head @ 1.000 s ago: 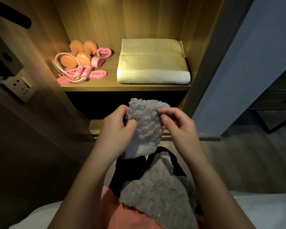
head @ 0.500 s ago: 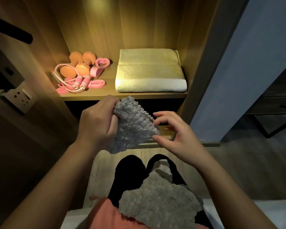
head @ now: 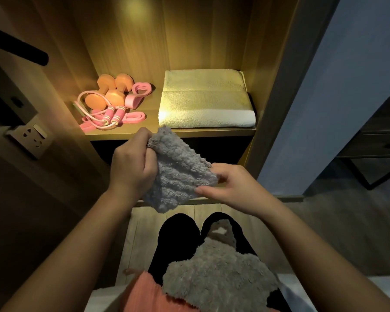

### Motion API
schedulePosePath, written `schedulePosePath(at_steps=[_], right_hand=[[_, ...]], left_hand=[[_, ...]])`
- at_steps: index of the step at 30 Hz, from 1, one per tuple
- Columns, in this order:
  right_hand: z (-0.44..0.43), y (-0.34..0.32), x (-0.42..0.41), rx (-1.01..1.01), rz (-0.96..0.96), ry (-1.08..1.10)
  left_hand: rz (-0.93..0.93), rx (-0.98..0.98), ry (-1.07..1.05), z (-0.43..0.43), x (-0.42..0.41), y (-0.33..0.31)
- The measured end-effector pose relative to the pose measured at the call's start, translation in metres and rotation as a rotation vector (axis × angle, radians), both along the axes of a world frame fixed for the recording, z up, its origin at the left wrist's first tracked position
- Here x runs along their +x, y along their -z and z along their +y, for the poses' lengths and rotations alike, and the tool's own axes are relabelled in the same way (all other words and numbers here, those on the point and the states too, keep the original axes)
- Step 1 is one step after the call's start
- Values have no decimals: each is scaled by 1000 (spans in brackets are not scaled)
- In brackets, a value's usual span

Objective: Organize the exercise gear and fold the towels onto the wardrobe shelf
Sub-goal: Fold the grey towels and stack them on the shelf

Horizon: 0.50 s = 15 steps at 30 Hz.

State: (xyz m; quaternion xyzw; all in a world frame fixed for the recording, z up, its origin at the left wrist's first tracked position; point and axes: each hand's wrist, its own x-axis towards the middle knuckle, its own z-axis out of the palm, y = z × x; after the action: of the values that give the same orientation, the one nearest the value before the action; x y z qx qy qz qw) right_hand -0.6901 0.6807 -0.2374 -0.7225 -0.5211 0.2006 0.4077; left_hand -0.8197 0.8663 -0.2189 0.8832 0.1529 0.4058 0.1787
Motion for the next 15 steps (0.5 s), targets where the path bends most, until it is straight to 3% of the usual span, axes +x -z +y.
schedulePosePath(at_steps=[5,8,11,15], right_hand=[[-3,4,14,12,247,40],[-3,5,20,157,415,124],[7,8,19,338,723,259],[6,21,8,268,1003,219]], left_hand=[[169,-380,62,-2,10,10],[233,-568,61,3,15,12],[137,-559,40,-1,21,13],[20,-607,-71,-10,29,12]])
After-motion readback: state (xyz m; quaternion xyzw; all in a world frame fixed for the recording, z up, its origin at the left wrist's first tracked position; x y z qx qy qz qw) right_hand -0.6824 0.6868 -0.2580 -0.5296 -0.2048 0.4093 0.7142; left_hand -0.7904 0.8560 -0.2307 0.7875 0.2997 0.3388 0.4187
